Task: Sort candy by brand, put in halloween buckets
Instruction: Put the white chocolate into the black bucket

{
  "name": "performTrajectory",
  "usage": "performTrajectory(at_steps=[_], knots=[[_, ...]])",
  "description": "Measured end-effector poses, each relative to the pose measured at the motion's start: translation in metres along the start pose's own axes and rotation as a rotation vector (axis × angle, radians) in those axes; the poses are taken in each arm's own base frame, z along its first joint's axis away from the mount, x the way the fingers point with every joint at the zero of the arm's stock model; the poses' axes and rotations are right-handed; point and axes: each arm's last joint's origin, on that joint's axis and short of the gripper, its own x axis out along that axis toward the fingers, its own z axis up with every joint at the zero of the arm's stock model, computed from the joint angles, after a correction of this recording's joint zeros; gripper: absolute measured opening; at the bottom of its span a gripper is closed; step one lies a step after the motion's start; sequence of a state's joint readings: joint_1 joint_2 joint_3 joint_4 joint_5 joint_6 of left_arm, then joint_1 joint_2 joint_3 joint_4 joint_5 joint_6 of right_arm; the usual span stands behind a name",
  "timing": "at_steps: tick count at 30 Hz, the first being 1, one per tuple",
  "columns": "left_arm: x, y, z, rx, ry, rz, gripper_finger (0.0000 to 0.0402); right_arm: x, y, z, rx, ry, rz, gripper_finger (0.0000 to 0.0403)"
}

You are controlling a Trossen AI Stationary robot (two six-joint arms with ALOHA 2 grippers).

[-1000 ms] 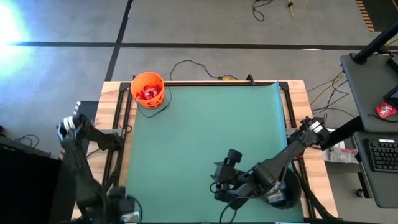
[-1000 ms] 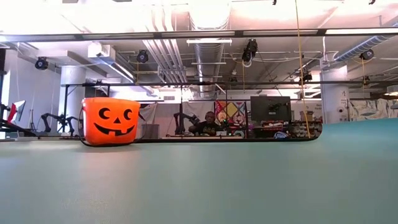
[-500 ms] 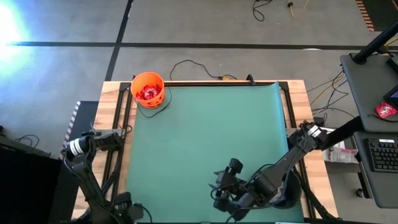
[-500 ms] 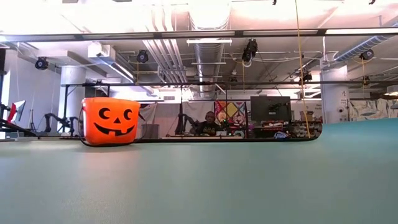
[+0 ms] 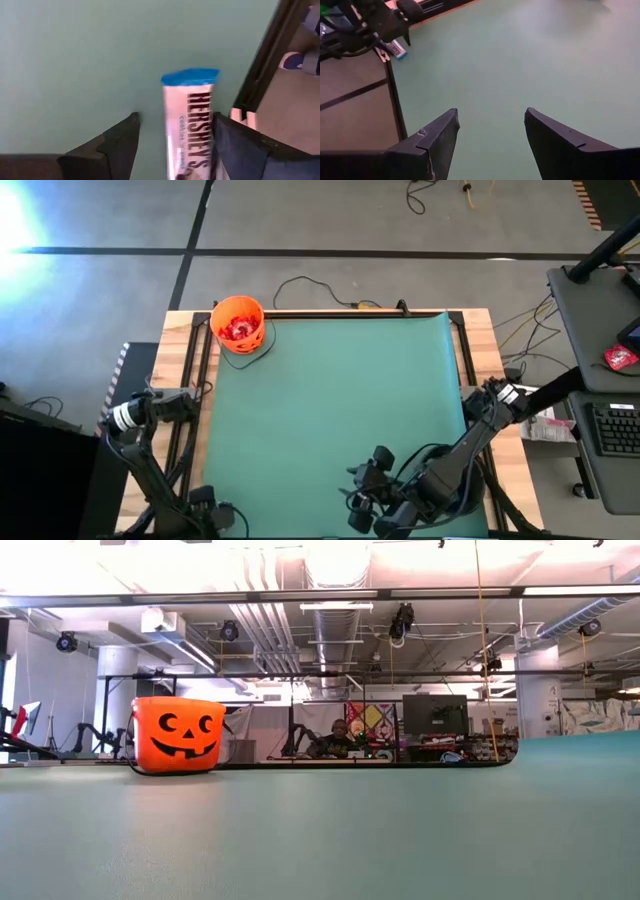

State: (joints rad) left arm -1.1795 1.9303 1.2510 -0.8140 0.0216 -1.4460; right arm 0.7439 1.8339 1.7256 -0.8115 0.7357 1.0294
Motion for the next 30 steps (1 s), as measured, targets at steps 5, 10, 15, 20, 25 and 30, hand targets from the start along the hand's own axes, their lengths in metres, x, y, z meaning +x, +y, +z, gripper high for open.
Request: performTrajectory(at_steps=[5,10,15,20,25,30], knots=[[0.009,0.010,0.007,-0.027,0.022,0.020,0.0199,-0.006,0.006,-0.004,0.009,-0.009,0.036,0.0219],[0.016,0.022,0.020,-0.019,0.064,0.044,0.0094,-0.018,0.012,-0.008,-0.011,-0.011,0.075,0.0219],[0.014,0.030,0.051,0.017,0.089,0.038,0.0068,-0.035,0.021,-0.010,-0.083,-0.014,0.132,0.0219],[-0.003,0.040,0.105,0.018,-0.147,0.061,0.0068,-0.044,0.018,-0.007,-0.198,0.032,0.169,0.0219],[-0.014,0.060,0.166,-0.042,-0.310,0.017,0.0063,-0.058,-0.002,0.004,-0.327,0.048,0.101,0.0219],[-0.010,0.083,0.230,-0.094,-0.508,-0.076,0.0061,-0.057,-0.027,0.000,-0.448,0.077,-0.034,0.0219]])
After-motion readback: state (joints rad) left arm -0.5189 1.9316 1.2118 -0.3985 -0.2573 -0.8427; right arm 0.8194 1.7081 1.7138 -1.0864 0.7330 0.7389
